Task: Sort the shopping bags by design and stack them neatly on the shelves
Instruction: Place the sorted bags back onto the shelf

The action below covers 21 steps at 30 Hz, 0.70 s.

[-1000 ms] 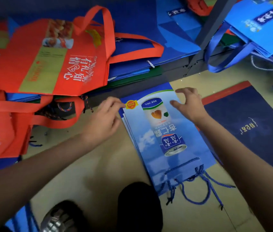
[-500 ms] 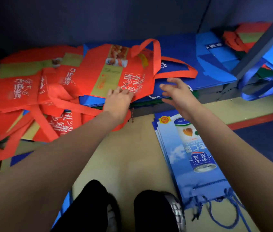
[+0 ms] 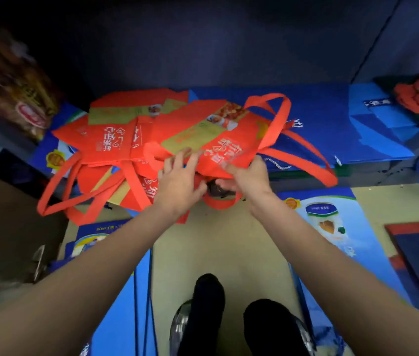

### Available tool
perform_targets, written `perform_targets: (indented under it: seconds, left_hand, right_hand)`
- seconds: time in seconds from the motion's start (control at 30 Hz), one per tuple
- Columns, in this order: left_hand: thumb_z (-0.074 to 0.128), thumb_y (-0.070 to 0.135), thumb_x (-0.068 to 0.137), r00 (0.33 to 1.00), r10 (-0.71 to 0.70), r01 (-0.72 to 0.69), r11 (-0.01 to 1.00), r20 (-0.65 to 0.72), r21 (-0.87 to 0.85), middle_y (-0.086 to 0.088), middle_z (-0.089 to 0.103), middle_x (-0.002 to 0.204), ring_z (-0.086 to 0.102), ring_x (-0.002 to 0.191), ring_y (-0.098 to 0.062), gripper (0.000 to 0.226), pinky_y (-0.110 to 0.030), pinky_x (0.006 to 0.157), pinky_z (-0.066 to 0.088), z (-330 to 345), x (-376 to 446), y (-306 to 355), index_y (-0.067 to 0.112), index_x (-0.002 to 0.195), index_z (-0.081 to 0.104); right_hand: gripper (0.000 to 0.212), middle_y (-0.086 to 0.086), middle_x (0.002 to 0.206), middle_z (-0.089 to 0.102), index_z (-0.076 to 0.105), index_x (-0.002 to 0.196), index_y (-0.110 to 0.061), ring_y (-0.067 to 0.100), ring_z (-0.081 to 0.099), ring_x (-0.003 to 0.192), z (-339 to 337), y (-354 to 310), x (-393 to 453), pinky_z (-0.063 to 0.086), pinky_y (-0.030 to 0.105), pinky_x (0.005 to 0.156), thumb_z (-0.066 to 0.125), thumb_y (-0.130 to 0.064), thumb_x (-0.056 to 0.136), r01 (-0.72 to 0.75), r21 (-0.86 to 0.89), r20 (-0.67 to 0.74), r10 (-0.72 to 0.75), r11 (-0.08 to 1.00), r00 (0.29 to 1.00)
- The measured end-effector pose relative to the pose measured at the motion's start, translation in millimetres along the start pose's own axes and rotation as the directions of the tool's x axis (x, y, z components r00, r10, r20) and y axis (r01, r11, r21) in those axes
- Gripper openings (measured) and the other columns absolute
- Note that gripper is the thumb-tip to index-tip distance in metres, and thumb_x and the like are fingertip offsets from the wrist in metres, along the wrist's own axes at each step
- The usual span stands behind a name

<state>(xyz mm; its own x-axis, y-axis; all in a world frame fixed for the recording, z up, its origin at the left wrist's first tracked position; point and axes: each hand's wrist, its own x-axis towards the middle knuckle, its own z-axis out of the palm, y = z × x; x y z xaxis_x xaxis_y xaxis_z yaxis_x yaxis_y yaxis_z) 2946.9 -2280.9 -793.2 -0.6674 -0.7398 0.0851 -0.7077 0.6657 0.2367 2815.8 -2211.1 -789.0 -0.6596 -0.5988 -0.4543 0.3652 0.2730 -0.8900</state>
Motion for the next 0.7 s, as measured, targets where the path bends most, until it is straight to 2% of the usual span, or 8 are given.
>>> perform_targets:
  seconds: [0.1, 0.17, 0.23, 0.3, 0.37, 0.47, 0.57, 0.7]
  left_hand:
    - [0.057, 0.025, 0.088, 0.992, -0.120, 0.121, 0.992, 0.029, -0.025, -0.010, 0.036, 0.141, 0.036, 0.124, -0.035, 0.049, -0.045, 0.100, 0.034, 3, -5, -30, 0.024, 0.135, 0.046]
    - [0.055, 0.016, 0.089, 0.992, -0.123, 0.123, 0.991, -0.010, -0.054, -0.015, 0.044, 0.134, 0.042, 0.122, -0.038, 0.033, -0.045, 0.099, 0.035, 7, -5, -49, 0.017, 0.122, 0.060]
    - [0.054, 0.011, 0.089, 0.984, -0.172, 0.168, 0.983, -0.044, -0.078, -0.019, 0.047, 0.130, 0.043, 0.120, -0.038, 0.029, -0.043, 0.101, 0.032, 9, -6, -62, 0.012, 0.116, 0.063]
    - [0.055, 0.009, 0.086, 0.971, -0.230, 0.222, 0.969, -0.061, -0.112, -0.019, 0.046, 0.131, 0.042, 0.121, -0.038, 0.034, -0.042, 0.102, 0.030, 6, -4, -67, 0.009, 0.120, 0.060]
    - [0.055, 0.010, 0.086, 0.960, -0.269, 0.257, 0.956, -0.075, -0.139, -0.017, 0.043, 0.134, 0.040, 0.120, -0.038, 0.039, -0.045, 0.102, 0.033, 1, -1, -67, 0.011, 0.125, 0.056]
    - [0.052, 0.012, 0.086, 0.954, -0.272, 0.250, 0.953, -0.125, -0.171, -0.013, 0.042, 0.135, 0.039, 0.121, -0.036, 0.041, -0.045, 0.100, 0.035, -4, 11, -70, 0.017, 0.127, 0.055]
    - [0.051, 0.018, 0.090, 0.936, -0.334, 0.308, 0.930, -0.113, -0.200, -0.014, 0.039, 0.139, 0.036, 0.126, -0.035, 0.041, -0.042, 0.104, 0.031, -1, 39, -81, 0.023, 0.131, 0.054]
    - [0.052, 0.030, 0.093, 0.841, -0.537, 0.527, 0.787, 0.064, -0.321, -0.022, 0.046, 0.137, 0.039, 0.129, -0.035, 0.051, -0.037, 0.105, 0.032, 5, 80, -88, 0.017, 0.141, 0.040]
  right_hand:
    - [0.017, 0.011, 0.079, 0.065, 0.055, 0.078, -0.014, 0.016, 0.062, 0.048, -32, 7, -34, 0.053, 0.028, 0.052, 0.062, -0.024, 0.089, -0.045, -0.211, 0.084, 0.064, 0.976, 0.994]
    - [0.022, 0.011, 0.073, 0.065, 0.055, 0.069, -0.016, 0.011, 0.059, 0.045, -63, -1, -35, 0.049, 0.029, 0.057, 0.061, -0.022, 0.089, 0.077, -0.346, -0.083, -0.112, 0.935, 0.990]
    - [0.013, 0.006, 0.072, 0.065, 0.058, 0.076, -0.015, 0.012, 0.063, 0.054, -76, -13, -32, 0.051, 0.033, 0.067, 0.064, -0.021, 0.085, 0.294, -0.493, -0.088, -0.383, 0.819, 0.919]
    - [0.035, 0.005, 0.101, 0.063, 0.059, 0.109, -0.017, 0.020, 0.061, 0.091, -66, -23, -26, 0.047, 0.036, 0.085, 0.071, -0.027, 0.078, 0.554, -0.666, 0.240, -0.560, 0.499, 0.793]
    - [0.081, 0.009, 0.143, 0.034, 0.032, 0.143, -0.028, 0.030, 0.032, 0.131, -42, -24, -9, 0.028, 0.045, 0.108, 0.075, -0.035, 0.074, 0.672, -0.738, 0.615, -0.345, 0.066, 0.709]
    - [0.084, 0.005, 0.156, 0.010, 0.007, 0.148, -0.040, 0.033, 0.007, 0.143, -5, -12, 21, -0.001, 0.055, 0.114, 0.062, -0.034, 0.085, 0.640, -0.700, 0.700, -0.127, -0.317, 0.703]
    - [0.071, 0.007, 0.134, 0.051, 0.006, 0.148, -0.038, 0.030, 0.043, 0.126, -5, -9, 44, -0.003, 0.058, 0.111, 0.043, -0.014, 0.092, 0.522, -0.758, 0.625, -0.204, -0.391, 0.753]
    - [0.061, 0.027, 0.115, 0.059, 0.013, 0.149, -0.035, 0.041, 0.056, 0.105, -52, -35, 66, 0.040, 0.044, 0.091, 0.038, -0.013, 0.097, 0.407, -0.892, 0.447, -0.252, -0.197, 0.858]
